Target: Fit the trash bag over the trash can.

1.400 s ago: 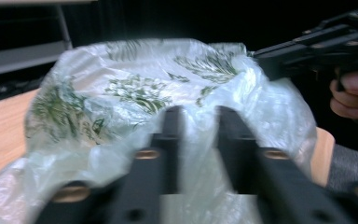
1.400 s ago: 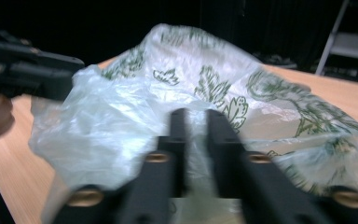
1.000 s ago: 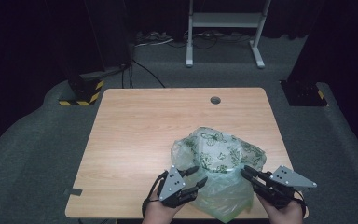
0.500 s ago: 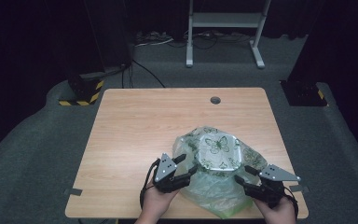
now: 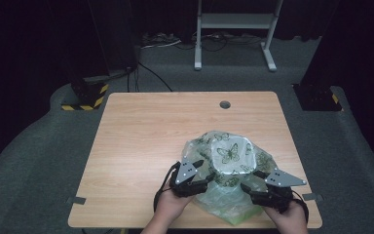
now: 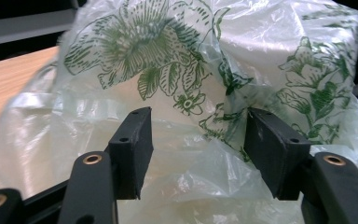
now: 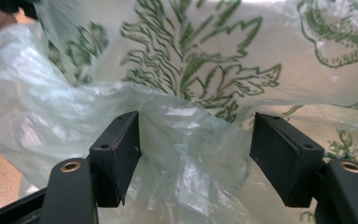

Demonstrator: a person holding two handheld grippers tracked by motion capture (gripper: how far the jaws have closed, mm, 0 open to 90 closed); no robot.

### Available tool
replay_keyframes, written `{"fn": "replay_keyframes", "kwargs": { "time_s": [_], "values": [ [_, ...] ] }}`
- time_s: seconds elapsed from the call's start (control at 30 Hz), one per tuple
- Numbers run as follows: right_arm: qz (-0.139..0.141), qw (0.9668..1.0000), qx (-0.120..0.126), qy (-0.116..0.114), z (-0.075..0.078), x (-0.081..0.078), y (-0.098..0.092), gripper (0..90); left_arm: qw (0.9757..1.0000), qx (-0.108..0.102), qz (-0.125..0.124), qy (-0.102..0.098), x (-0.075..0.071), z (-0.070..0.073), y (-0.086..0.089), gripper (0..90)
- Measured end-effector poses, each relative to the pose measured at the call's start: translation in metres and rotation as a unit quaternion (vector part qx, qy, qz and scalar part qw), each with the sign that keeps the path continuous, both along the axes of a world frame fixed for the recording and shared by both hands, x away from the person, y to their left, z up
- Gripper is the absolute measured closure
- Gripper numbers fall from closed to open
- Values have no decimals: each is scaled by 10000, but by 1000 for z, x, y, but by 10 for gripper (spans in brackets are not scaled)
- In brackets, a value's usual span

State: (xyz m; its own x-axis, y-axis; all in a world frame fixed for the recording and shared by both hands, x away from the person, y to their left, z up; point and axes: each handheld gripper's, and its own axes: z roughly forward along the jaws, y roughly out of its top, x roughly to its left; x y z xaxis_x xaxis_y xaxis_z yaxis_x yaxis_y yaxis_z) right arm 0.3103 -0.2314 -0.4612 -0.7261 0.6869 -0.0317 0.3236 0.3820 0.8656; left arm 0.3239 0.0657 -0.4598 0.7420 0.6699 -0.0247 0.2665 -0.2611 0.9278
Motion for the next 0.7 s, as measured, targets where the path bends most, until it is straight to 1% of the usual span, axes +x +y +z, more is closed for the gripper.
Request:
{"fn": "replay_keyframes", "kwargs": {
  "time_s": [0.07, 0.13, 0.17, 0.23, 0.27, 0.3, 0.33, 0.37, 0.4, 0.43, 0.47, 0.5, 0.53, 0.57, 0.6, 0.63, 0.67, 0.7],
  "values": [
    [-60, 10000, 67, 40, 1, -2, -6, 309, 10000, -11, 40, -10, -1, 1, 0, 407],
    [-133, 9995, 271, 63, 5, -6, -17, 293, 9998, -138, 90, -75, -4, 6, 6, 400],
    [-161, 9992, 361, 14, 8, -10, -23, 294, 9997, -193, 115, -133, -6, 10, 11, 399],
    [-260, 9982, 522, -110, 16, -19, -38, 291, 9988, -324, 240, -264, -11, 18, 23, 399],
    [-300, 9970, 683, -188, 22, -23, -46, 291, 9981, -383, 329, -357, -12, 21, 30, 401],
    [-380, 9954, 836, -275, 27, -27, -54, 289, 9973, -417, 448, -414, -11, 24, 37, 410],
    [-499, 9938, 914, -393, 33, -29, -61, 289, 9963, -435, 598, -430, -7, 26, 43, 413],
    [-687, 9917, 934, -556, 38, -30, -67, 289, 9959, -412, 687, -414, -3, 28, 45, 418],
    [-788, 9908, 896, -635, 41, -28, -69, 287, 9953, -329, 820, -403, 3, 29, 47, 419],
    [-927, 9901, 809, -682, 43, -24, -70, 279, 9943, -230, 975, -360, 13, 30, 46, 422],
    [-1059, 9891, 703, -738, 43, -15, -69, 286, 9943, -173, 1004, -303, 19, 29, 45, 423],
    [-1133, 9887, 634, -745, 41, -9, -67, 288, 9946, -56, 1017, -212, 27, 27, 42, 423],
    [-1298, 9888, 438, -590, 32, 10, -59, 291, 9937, 247, 1093, -81, 41, 21, 34, 423],
    [-1298, 9888, 438, -590, 32, 10, -59, 291, 9937, 247, 1093, -81, 41, 21, 34, 423],
    [-1358, 9895, 271, -403, 20, 28, -50, 292, 9938, 296, 1075, 17, 47, 18, 30, 422],
    [-1358, 9895, 271, -403, 20, 28, -50, 292, 9938, 336, 1053, 80, 52, 15, 27, 422],
    [-1340, 9903, 208, -296, 13, 36, -46, 293, 9941, 358, 1016, 129, 55, 12, 23, 419],
    [-1324, 9908, 192, -188, 8, 42, -43, 285, 9945, 384, 965, 129, 56, 11, 18, 417]
  ]
}}
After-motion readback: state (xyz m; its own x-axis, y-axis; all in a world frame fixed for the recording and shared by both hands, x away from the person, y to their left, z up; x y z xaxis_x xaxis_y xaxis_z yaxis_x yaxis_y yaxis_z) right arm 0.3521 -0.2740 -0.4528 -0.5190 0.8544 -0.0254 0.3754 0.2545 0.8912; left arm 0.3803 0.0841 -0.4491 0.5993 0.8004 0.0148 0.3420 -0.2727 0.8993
